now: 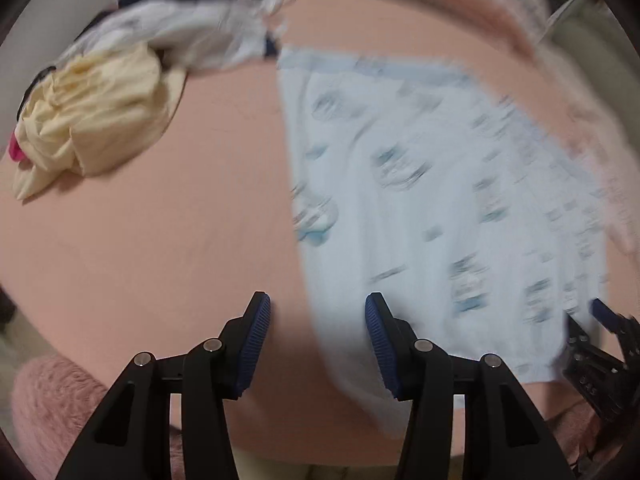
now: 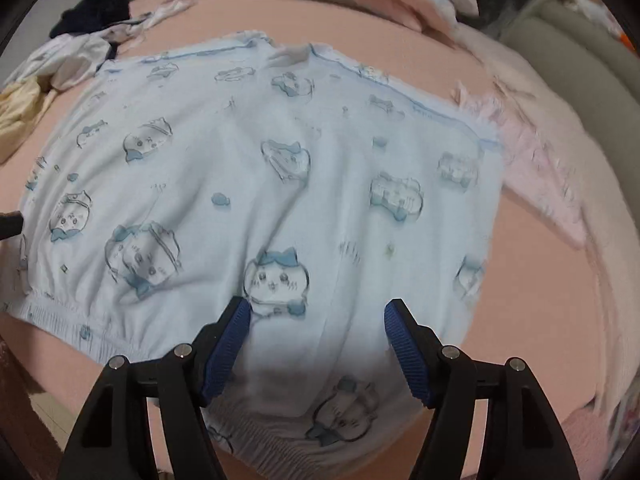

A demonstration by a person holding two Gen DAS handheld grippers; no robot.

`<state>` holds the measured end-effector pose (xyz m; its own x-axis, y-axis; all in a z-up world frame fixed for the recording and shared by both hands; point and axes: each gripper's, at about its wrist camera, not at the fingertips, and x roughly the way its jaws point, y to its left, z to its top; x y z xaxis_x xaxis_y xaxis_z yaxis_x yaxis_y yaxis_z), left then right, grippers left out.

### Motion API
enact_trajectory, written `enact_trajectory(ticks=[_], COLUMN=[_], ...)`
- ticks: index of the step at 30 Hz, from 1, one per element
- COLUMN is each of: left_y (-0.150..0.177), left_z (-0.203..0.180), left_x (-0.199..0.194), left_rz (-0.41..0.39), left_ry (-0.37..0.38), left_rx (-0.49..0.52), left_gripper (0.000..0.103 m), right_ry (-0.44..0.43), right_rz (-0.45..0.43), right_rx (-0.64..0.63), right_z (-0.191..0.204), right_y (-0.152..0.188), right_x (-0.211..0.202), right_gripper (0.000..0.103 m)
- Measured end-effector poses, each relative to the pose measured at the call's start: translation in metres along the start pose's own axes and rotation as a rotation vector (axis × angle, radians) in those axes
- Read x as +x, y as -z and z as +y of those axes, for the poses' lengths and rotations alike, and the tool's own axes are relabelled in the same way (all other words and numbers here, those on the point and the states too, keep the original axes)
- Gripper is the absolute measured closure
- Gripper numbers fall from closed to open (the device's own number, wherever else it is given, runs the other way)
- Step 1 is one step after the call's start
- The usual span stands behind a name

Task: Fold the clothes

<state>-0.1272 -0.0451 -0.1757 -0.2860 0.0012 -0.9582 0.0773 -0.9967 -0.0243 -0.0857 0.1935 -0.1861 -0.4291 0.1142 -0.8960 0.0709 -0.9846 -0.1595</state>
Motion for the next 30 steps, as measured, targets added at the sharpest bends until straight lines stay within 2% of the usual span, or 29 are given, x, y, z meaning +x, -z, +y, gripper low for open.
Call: enact_trajectory(ticks=[1, 4, 7, 8, 10, 11, 12, 14, 15, 16, 18, 22, 25, 27, 30], left_y=[0.000, 0.021, 0.037, 0.037, 0.033, 0.029, 0.024, 0.013, 0.008, 0.004, -0.001, 0.022, 0.036, 0.036, 0.026], left_z=[0.002, 0.006, 0.006, 0.004, -0.007, -0.015, -0.020, -0.029, -0.027, -0.024, -0.023, -0.018, -0.024, -0.025, -0.027], left_x=[0.005, 0.001, -0.005, -0.008, -0.019, -0.025, -0.027, -0.029, -0.023, -0.015, 0.005, 0.008, 0.002, -0.008, -0.020], left_rz=[0.026, -0.029, -0.073, -0.078, -0.116, -0.144, -0.145, -0.143, -0.116, -0.086, -0.009, -0.039, -0.035, -0.049, -0.094], left_ry=[-0.019, -0.013, -0.032, -0.036, -0.008, -0.017, -0.024, -0.030, 0.003, 0.032, 0.031, 0.009, -0.020, -0.012, -0.004], left_rx=[0.002, 0.009, -0.005, 0.003, 0.079, 0.126, 0.147, 0.178, 0.146, 0.111, 0.042, -0.014, 0.014, 0.034, 0.059], left_gripper=[0.056, 0.050, 0.048, 0.048, 0.048, 0.048, 0.048, 0.048, 0.048, 0.048, 0.048, 0.043, 0.041, 0.041, 0.041], right_ry=[-0.016, -0.031, -0.014, -0.002, 0.021, 0.048, 0.077, 0.045, 0.025, 0.019, 0.017, 0.031, 0.014, 0.011, -0.002], right_rz=[-0.011, 0.011, 0.010, -0.020, -0.080, -0.082, -0.083, -0.028, 0.015, 0.012, 0.010, 0.029, 0.006, 0.005, 0.045], right_rx=[0.019, 0.022, 0.063, 0.042, -0.002, -0.006, -0.010, 0.006, 0.007, 0.014, 0.024, 0.042, 0.065, 0.056, 0.058], right_z=[-0.003, -0.013, -0.017, -0.017, -0.016, -0.017, -0.018, -0.020, -0.021, -0.020, -0.019, -0.020, -0.020, -0.016, -0.008], right_y=[0.007, 0.020, 0.015, 0.009, -0.003, -0.006, -0.010, -0.010, -0.005, 0.003, 0.012, 0.009, -0.003, -0.006, 0.011], right_x=[-0.003, -0.009, -0.016, -0.020, -0.029, -0.029, -0.028, -0.012, 0.001, 0.003, 0.002, -0.007, -0.010, -0.006, 0.001], right_gripper=[0.033, 0.033, 0.033, 0.033, 0.033, 0.033, 0.033, 0.033, 0.033, 0.033, 0.032, 0.032, 0.032, 0.032, 0.032])
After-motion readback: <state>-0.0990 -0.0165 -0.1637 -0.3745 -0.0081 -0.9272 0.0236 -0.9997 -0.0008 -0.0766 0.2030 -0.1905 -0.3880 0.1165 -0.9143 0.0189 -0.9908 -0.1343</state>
